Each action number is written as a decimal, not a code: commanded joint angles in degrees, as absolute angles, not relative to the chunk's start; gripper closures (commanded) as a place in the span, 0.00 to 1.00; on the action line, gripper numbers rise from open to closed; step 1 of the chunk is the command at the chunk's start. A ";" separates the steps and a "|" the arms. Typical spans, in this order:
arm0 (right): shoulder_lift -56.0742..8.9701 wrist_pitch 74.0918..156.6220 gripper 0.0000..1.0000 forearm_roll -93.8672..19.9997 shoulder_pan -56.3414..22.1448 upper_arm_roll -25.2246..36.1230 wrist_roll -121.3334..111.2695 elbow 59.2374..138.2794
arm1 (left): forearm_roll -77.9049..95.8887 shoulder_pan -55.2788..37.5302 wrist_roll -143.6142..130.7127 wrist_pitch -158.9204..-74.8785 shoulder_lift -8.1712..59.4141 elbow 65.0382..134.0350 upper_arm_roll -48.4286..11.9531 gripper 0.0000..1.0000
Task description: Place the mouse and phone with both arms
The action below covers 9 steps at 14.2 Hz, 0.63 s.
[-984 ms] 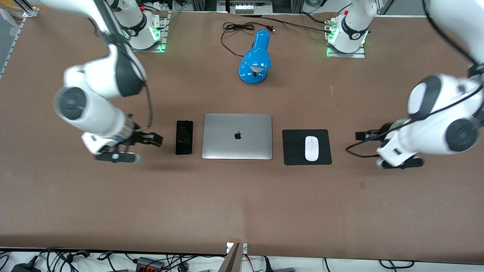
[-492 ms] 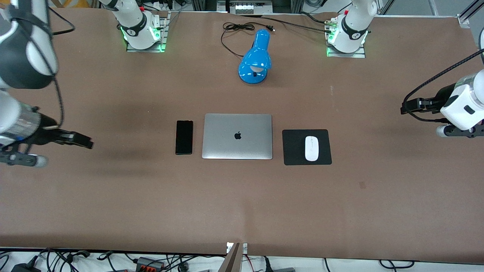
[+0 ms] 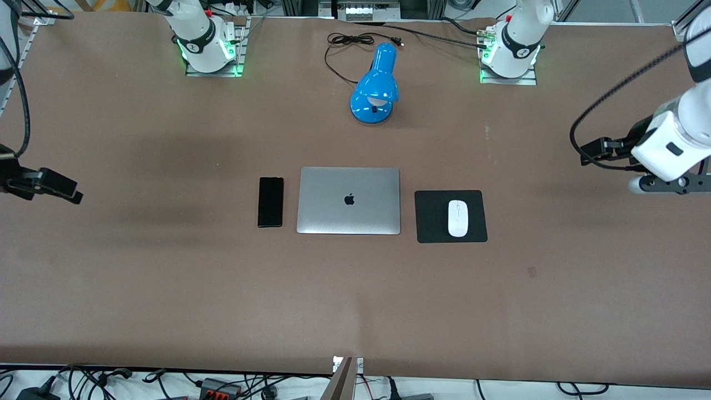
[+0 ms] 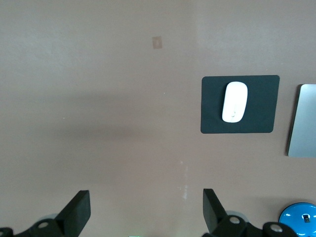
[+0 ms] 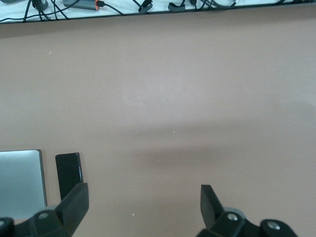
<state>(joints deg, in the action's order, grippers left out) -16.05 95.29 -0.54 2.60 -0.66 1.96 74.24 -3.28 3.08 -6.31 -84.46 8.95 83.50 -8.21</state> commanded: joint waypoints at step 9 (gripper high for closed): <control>1.85 99.67 0.00 2.29 2.90 -0.35 -3.16 98.88 | -1.14 4.13 -8.44 -93.43 -3.52 99.93 -5.98 0.00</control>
<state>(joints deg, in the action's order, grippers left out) 0.06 99.48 2.20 2.75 -0.25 -1.15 96.27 -2.30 3.47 -8.04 -93.31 -2.60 99.08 -5.93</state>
